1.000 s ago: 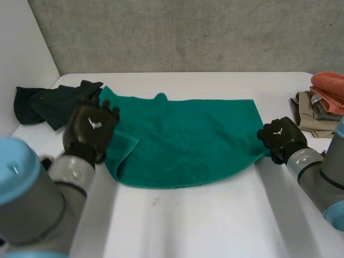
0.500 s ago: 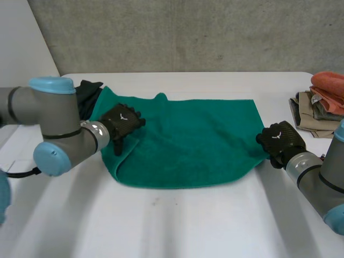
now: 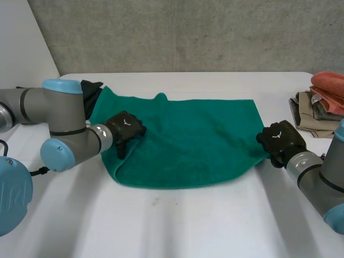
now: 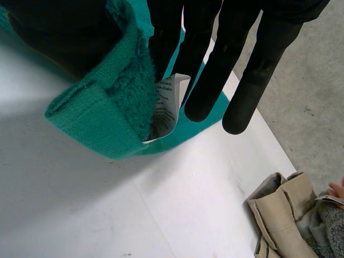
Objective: Fold the laundry.
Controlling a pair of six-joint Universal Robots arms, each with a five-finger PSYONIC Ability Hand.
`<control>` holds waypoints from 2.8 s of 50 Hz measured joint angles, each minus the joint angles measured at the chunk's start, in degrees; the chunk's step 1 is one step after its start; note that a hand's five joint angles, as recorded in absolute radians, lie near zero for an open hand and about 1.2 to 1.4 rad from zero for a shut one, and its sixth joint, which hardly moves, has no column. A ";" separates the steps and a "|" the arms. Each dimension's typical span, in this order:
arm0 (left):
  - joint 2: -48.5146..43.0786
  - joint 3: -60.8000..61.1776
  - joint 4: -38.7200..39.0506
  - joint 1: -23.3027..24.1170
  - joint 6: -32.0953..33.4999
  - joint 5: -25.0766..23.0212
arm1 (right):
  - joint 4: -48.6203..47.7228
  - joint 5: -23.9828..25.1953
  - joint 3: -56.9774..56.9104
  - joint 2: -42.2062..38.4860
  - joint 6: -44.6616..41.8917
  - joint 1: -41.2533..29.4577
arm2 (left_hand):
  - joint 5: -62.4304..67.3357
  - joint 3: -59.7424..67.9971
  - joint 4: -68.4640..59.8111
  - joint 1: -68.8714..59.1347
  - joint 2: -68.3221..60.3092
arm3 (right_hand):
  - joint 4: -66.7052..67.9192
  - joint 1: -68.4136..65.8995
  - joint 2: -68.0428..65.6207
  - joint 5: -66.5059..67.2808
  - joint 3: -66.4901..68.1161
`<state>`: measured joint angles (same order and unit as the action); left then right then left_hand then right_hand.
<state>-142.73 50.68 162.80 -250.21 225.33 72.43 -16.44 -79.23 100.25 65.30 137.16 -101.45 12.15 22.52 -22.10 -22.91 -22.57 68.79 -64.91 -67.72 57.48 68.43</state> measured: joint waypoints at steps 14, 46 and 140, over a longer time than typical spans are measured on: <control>-0.55 -0.04 -0.01 -0.06 0.20 0.15 | 0.08 0.04 0.11 0.00 -0.05 -0.08 | 30.60 30.33 -30.95 -32.86 -31.44 | 0.00 0.00 0.00 0.01 0.00; 59.83 44.33 0.13 -8.99 -4.19 11.19 | 43.11 -0.02 -9.83 27.30 -9.78 9.13 | 44.40 45.77 -46.51 -42.32 -46.03 | 0.00 0.00 0.00 0.01 0.00; 34.02 45.53 34.75 8.28 -10.83 24.68 | 12.27 7.57 2.78 1.80 3.07 20.28 | -9.35 -10.52 10.46 11.39 10.90 | -22.16 16.71 20.23 -20.48 -21.65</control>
<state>-108.71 96.21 197.56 -241.92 214.50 97.11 -4.17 -71.66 103.03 67.11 140.23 -81.17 2.80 12.00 -11.64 -11.52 -11.66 46.63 -48.19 -47.49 37.00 46.78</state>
